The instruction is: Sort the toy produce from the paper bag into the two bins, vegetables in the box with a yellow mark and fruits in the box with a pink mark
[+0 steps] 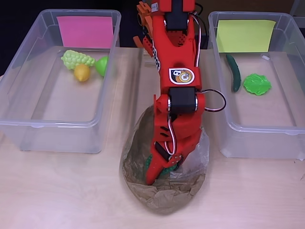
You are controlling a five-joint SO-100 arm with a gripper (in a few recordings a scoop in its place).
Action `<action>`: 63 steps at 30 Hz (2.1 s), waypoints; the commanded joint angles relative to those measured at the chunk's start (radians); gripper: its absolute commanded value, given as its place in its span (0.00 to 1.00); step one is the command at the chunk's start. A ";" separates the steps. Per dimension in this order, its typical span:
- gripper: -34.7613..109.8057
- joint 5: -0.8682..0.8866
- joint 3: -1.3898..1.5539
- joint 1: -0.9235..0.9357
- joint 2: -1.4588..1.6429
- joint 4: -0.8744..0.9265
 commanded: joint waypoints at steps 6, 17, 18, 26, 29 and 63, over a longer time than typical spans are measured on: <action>0.56 0.087 -0.021 -0.006 0.031 0.110; 0.56 0.118 -0.020 -0.006 0.046 0.192; 0.56 0.115 -0.018 -0.005 0.044 0.193; 0.44 0.094 -0.025 0.011 0.048 0.210; 0.43 0.097 -0.025 0.011 0.066 0.222; 0.42 1.546 0.494 -0.879 1.072 0.480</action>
